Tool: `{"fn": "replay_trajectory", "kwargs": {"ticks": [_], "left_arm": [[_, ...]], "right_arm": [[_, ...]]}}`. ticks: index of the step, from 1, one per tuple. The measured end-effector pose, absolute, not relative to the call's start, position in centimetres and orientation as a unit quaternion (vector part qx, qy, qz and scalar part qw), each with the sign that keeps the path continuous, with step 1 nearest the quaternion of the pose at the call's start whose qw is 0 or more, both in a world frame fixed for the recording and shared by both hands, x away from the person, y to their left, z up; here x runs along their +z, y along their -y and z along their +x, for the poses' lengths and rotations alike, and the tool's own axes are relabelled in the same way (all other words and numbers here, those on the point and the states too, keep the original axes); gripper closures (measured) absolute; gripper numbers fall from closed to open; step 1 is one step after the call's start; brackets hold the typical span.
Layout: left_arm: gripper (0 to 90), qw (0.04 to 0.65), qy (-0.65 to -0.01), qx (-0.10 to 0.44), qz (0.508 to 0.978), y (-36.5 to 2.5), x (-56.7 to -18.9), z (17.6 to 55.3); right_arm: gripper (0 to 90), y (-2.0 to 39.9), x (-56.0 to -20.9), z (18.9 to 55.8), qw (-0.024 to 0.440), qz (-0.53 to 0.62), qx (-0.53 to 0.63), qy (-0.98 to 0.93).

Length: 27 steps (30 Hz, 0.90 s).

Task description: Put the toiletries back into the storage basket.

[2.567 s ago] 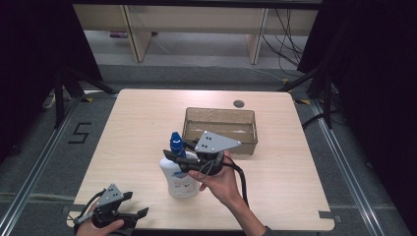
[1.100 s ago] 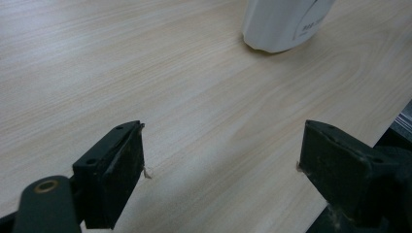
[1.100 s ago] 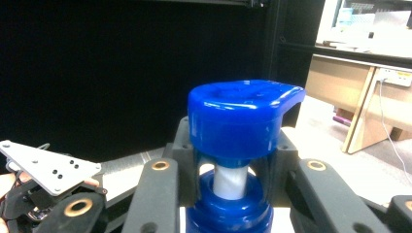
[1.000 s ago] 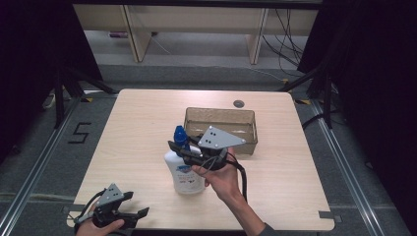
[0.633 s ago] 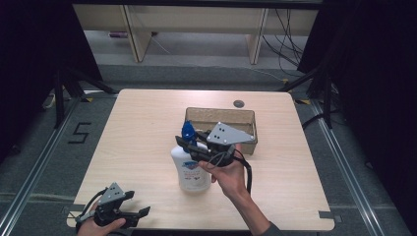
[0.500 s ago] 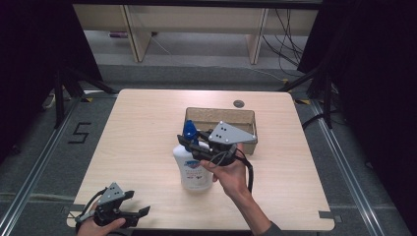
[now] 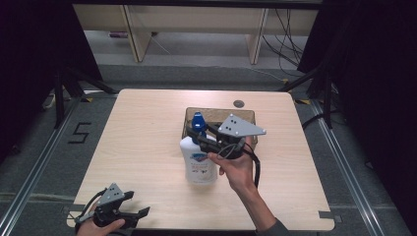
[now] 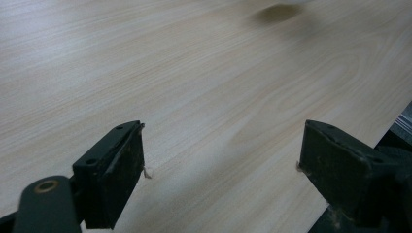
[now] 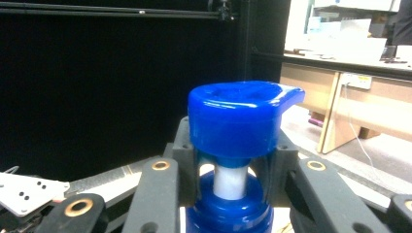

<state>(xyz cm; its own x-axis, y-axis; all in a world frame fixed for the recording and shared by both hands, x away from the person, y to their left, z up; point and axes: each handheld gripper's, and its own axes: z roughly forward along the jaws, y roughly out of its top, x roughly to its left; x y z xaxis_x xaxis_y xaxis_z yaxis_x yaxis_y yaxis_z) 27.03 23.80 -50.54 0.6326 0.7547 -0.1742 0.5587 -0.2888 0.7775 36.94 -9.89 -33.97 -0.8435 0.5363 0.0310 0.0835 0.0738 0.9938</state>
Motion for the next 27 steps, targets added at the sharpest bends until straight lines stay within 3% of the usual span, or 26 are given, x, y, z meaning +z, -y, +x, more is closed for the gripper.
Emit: {"fn": "replay_trajectory", "kwargs": {"ticks": [7,27], "left_arm": [[15.7,0.440,-0.419,0.113,0.786,-23.8,-50.6,26.9],[15.7,0.439,-0.420,0.112,0.787,-23.8,-50.6,26.9]], "right_arm": [[66.0,11.2,-33.5,37.7,0.203,0.230,0.639,-0.705],[66.1,13.6,-31.3,39.0,0.226,0.255,0.640,-0.689]]}}
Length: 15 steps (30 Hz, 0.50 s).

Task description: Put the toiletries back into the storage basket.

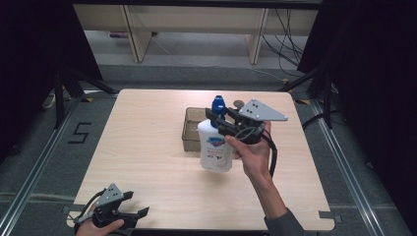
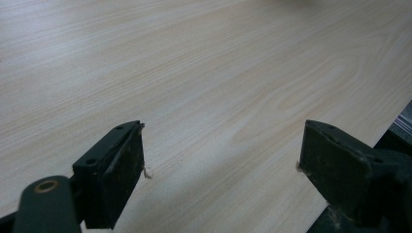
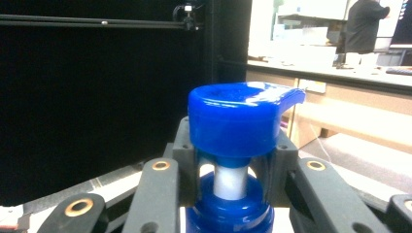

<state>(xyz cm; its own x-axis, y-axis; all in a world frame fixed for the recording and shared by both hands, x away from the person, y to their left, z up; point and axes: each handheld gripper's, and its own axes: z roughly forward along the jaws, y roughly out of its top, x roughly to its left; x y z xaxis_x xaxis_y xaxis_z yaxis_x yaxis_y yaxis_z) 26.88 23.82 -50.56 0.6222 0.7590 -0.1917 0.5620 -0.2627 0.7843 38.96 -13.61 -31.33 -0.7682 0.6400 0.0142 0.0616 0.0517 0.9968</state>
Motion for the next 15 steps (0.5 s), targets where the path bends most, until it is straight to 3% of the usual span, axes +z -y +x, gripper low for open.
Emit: {"fn": "replay_trajectory", "kwargs": {"ticks": [15], "left_arm": [[15.7,0.437,-0.419,0.112,0.788,-23.9,-50.6,26.9]], "right_arm": [[66.1,15.4,-29.2,40.3,0.236,0.272,0.641,-0.678]]}}
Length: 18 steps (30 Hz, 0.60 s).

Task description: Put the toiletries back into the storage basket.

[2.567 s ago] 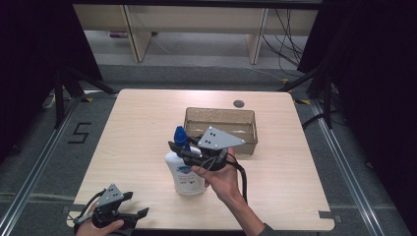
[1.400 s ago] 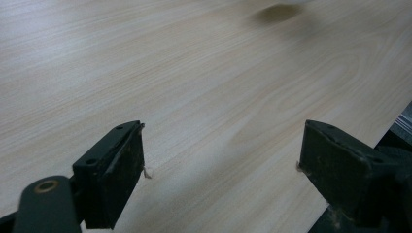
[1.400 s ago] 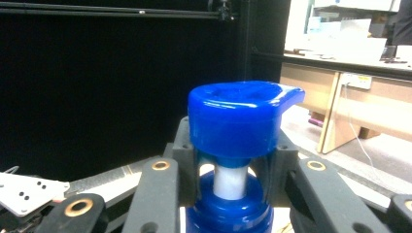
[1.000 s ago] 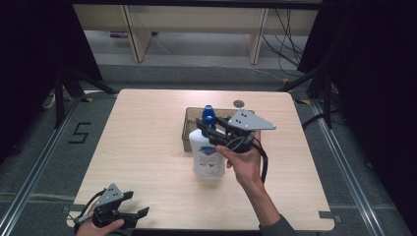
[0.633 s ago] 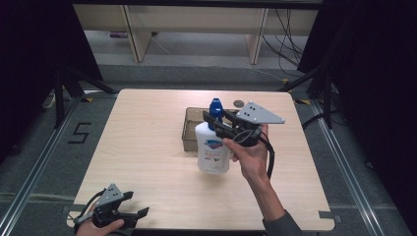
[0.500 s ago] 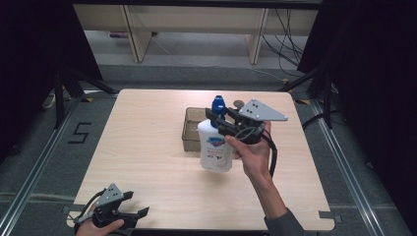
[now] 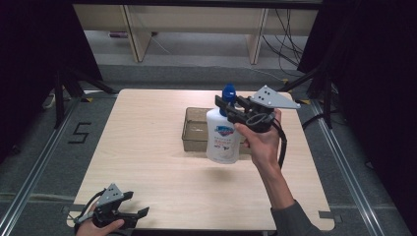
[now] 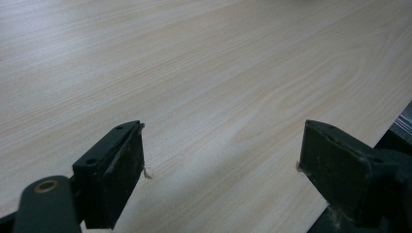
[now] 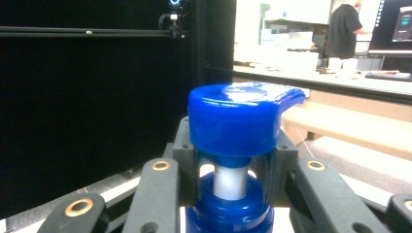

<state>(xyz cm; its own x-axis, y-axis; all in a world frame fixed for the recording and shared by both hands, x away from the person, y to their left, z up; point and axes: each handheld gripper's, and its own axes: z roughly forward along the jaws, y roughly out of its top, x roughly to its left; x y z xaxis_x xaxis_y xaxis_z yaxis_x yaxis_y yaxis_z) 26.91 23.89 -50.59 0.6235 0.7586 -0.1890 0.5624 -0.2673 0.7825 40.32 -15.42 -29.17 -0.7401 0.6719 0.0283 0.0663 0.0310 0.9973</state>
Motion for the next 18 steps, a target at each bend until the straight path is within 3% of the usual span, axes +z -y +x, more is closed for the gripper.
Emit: {"fn": "replay_trajectory", "kwargs": {"ticks": [18], "left_arm": [[15.7,0.437,-0.419,0.112,0.788,-23.9,-50.6,26.9]], "right_arm": [[66.1,17.8,-27.0,42.8,0.264,0.294,0.629,-0.670]]}}
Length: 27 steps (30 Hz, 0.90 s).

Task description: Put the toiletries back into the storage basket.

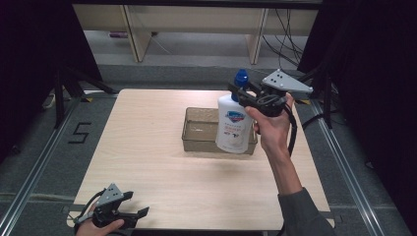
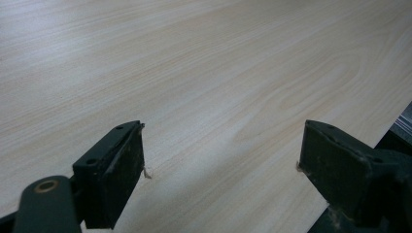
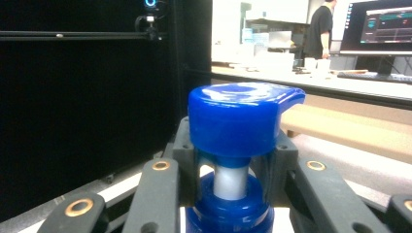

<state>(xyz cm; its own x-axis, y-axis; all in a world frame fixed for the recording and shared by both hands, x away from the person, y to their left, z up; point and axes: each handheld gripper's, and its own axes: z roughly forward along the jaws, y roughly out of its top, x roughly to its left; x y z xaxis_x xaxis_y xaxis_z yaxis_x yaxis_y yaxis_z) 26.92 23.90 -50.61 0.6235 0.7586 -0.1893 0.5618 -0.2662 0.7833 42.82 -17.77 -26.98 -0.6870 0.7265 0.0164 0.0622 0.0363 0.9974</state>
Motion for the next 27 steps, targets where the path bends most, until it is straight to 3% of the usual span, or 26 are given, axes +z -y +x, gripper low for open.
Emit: {"fn": "replay_trajectory", "kwargs": {"ticks": [27], "left_arm": [[15.7,0.432,-0.424,0.110,0.788,-23.9,-50.5,26.9]], "right_arm": [[66.1,19.9,-26.5,46.8,0.296,0.347,0.608,-0.650]]}}
